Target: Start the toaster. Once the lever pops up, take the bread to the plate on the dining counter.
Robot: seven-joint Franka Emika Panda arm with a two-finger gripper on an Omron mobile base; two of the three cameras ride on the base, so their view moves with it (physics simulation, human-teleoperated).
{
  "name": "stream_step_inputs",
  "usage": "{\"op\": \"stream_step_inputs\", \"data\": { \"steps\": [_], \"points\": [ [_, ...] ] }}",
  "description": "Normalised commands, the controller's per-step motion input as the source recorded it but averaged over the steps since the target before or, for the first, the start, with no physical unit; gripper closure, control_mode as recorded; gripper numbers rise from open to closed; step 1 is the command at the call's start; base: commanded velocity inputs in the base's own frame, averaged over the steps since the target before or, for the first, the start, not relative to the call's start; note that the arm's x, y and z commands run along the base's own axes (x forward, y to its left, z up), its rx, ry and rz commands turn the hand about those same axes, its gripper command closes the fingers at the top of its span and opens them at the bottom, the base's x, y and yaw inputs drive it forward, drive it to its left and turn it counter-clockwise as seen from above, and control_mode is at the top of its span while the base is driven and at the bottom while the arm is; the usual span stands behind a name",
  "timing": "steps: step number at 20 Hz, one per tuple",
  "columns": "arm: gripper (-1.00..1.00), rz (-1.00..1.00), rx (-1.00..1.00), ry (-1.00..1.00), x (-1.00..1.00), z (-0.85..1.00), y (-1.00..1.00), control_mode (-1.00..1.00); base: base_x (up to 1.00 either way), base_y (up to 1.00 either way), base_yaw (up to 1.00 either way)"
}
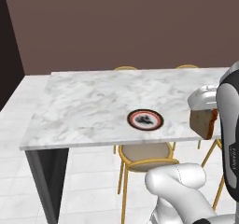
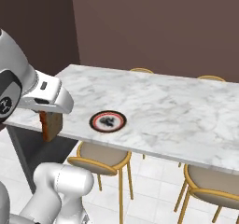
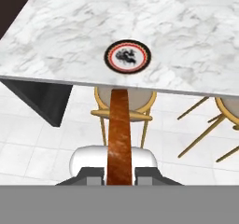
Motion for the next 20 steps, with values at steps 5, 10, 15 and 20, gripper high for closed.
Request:
{"op": "stream_step_inputs", "data": {
  "steps": [5, 10, 15, 20],
  "points": [
    [1.00, 0.00, 0.00, 0.00, 0.00, 0.00, 0.00, 1.00, 0.36, -0.19, -0.10],
    [1.00, 0.00, 0.00, 0.00, 0.00, 0.00, 0.00, 1.00, 0.39, -0.13, -0.10],
    [1.00, 0.00, 0.00, 0.00, 0.00, 0.00, 0.00, 1.00, 0.31, -0.03, -0.12],
    [1.00, 0.00, 0.00, 0.00, 0.00, 0.00, 0.00, 1.00, 0.16, 0.00, -0.14]
  ]
}}
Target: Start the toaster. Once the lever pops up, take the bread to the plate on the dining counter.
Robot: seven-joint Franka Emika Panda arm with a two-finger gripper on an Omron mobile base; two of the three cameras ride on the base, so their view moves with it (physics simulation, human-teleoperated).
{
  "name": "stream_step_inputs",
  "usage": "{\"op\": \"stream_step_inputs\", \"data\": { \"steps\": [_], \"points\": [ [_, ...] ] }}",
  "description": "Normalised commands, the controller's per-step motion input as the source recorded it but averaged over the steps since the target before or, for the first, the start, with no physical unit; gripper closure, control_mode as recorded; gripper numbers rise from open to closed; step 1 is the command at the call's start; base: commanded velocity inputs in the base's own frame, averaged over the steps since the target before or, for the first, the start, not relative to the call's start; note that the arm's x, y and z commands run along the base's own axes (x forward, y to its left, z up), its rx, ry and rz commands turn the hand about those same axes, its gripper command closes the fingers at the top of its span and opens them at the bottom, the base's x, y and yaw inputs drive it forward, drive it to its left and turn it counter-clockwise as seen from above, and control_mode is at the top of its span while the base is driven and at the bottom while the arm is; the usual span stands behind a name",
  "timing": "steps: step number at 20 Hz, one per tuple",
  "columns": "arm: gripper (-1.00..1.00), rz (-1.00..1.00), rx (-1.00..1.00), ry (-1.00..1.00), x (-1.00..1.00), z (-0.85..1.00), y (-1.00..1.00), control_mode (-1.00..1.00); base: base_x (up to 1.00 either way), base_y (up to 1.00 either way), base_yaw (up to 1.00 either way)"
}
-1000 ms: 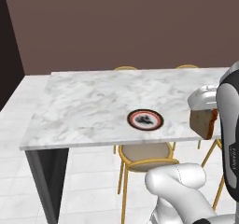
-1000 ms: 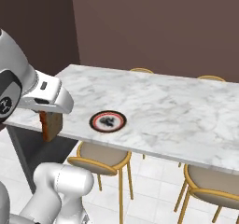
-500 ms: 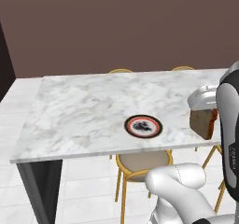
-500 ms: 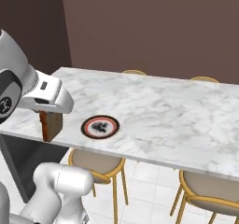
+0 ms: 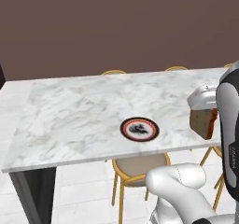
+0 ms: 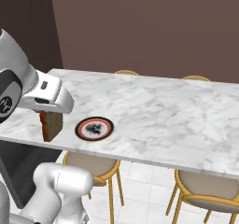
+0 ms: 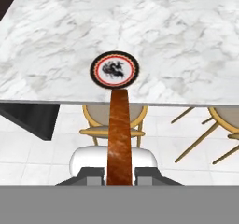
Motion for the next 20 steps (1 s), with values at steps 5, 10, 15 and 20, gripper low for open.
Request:
{"op": "stream_step_inputs", "data": {
  "steps": [5, 10, 15, 20],
  "points": [
    [1.00, 0.00, 0.00, 0.00, 0.00, 0.00, 0.00, 1.00, 0.13, 0.00, -0.13],
    [1.00, 0.00, 0.00, 0.00, 0.00, 0.00, 0.00, 1.00, 0.26, 0.00, -0.10],
    [1.00, 0.00, 0.00, 0.00, 0.00, 0.00, 0.00, 1.00, 0.28, 0.00, -0.01],
    [1.00, 0.00, 0.00, 0.00, 0.00, 0.00, 0.00, 1.00, 0.25, 0.00, 0.00]
  ]
}}
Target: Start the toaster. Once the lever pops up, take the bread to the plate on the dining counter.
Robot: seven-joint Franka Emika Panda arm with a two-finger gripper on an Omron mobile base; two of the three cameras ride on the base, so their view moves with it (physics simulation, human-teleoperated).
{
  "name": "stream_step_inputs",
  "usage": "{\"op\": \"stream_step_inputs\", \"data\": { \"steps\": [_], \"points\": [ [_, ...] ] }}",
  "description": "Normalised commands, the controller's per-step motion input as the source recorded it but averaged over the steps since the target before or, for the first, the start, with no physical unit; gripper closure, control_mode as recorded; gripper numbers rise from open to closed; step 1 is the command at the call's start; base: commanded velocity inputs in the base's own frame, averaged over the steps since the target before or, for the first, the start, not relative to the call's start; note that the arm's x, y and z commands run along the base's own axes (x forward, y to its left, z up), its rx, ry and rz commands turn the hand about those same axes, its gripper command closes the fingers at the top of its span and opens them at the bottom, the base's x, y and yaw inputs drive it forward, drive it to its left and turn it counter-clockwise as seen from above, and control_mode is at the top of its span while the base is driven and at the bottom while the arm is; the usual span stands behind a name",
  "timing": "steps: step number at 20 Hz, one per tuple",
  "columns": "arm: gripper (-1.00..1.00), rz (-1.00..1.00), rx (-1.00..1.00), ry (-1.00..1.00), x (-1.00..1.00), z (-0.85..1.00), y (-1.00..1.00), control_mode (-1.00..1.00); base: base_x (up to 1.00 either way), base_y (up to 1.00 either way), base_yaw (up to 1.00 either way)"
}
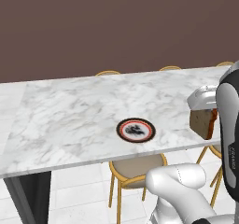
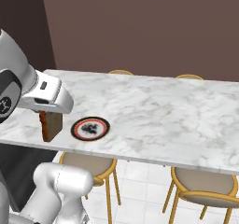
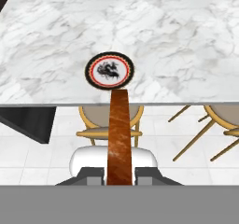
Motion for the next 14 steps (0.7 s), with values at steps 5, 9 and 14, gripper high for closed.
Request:
{"op": "stream_step_inputs", "data": {
  "steps": [5, 9, 14],
  "points": [
    [1.00, 0.00, 0.00, 0.00, 0.19, 0.00, 0.00, -1.00, 0.22, 0.00, 0.00],
    [1.00, 0.04, 0.00, 0.00, 0.60, 0.00, 0.00, -1.00, 0.00, 0.00, 0.00],
    [1.00, 0.17, 0.04, 0.00, 0.68, -0.10, 0.00, -1.00, 0.00, 0.00, 0.00]
  ]
}}
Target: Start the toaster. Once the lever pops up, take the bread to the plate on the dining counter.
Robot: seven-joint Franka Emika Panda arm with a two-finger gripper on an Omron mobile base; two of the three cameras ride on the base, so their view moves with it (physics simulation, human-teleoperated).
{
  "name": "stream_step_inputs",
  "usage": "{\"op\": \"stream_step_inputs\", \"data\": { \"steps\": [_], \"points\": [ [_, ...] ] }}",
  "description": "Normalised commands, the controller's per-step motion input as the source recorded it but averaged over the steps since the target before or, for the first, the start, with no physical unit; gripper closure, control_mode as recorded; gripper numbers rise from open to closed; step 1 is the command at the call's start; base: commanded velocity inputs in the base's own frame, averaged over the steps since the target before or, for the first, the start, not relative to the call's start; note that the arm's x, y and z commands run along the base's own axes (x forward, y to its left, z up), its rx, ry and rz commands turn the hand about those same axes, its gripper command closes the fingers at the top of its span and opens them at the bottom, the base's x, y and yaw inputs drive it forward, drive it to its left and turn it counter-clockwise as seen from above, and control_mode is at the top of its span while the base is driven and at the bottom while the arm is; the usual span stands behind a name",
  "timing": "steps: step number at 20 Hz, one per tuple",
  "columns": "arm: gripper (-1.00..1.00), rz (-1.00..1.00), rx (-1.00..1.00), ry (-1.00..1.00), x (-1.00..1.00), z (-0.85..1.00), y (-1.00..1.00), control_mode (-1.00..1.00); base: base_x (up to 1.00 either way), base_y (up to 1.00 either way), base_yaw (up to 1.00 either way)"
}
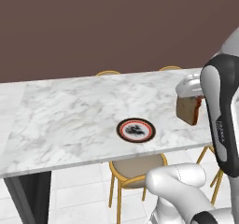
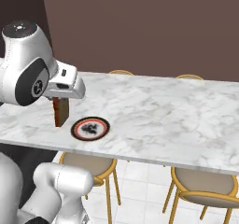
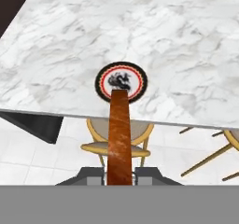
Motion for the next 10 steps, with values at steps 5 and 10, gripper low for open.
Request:
{"op": "stream_step_inputs", "data": {
  "steps": [5, 10],
  "points": [
    [1.00, 0.24, 0.05, 0.02, 0.64, -0.25, 0.13, -1.00, 0.00, 0.00, 0.00],
    [1.00, 0.16, 0.04, 0.11, 0.44, -0.27, 0.29, -1.00, 0.00, 0.00, 0.00]
  ]
}}
